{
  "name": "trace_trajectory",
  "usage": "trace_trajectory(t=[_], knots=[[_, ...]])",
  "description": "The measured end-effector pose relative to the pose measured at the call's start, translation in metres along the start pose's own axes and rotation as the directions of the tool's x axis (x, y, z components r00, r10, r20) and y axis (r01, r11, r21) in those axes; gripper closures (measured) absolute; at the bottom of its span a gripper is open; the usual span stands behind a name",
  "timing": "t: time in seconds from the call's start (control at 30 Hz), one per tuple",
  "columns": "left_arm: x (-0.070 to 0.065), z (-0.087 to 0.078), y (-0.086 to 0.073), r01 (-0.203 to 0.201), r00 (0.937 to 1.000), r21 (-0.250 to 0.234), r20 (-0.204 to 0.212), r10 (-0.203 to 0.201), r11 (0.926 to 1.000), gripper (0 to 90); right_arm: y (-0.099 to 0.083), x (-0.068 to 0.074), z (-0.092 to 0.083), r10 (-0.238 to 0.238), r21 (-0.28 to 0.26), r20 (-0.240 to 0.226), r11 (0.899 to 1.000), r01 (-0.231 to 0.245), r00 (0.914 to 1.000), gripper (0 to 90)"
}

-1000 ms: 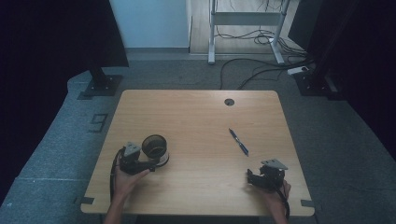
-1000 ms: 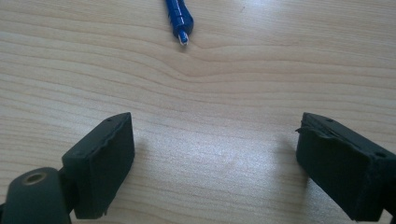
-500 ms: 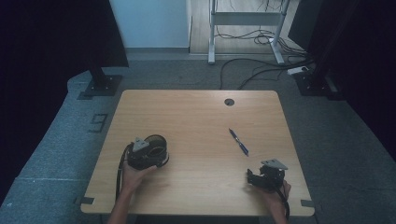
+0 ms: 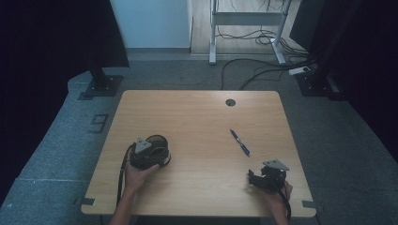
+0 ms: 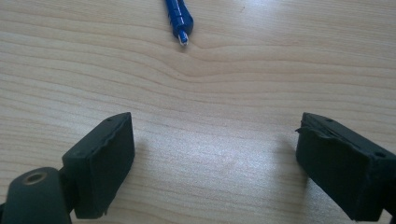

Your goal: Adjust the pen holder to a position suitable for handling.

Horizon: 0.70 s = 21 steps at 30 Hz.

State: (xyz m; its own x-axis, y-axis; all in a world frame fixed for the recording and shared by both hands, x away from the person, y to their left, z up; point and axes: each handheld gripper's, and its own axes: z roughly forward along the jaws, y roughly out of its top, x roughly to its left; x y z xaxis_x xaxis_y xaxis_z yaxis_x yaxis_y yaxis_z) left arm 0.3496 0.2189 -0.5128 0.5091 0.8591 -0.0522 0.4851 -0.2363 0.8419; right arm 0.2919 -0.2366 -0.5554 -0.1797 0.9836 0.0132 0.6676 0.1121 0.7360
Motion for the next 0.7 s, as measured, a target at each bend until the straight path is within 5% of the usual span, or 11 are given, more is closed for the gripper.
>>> trace_trajectory(t=[0.7], knots=[[-0.019, -0.017, 0.019, -0.02, 0.9996, -0.026, 0.018, 0.021, 0.9995, 10.5, 0.0, 0.0, 0.0, 0.003, -0.003, 0.005, 1.0, -0.003, 1.0, 12.1]])
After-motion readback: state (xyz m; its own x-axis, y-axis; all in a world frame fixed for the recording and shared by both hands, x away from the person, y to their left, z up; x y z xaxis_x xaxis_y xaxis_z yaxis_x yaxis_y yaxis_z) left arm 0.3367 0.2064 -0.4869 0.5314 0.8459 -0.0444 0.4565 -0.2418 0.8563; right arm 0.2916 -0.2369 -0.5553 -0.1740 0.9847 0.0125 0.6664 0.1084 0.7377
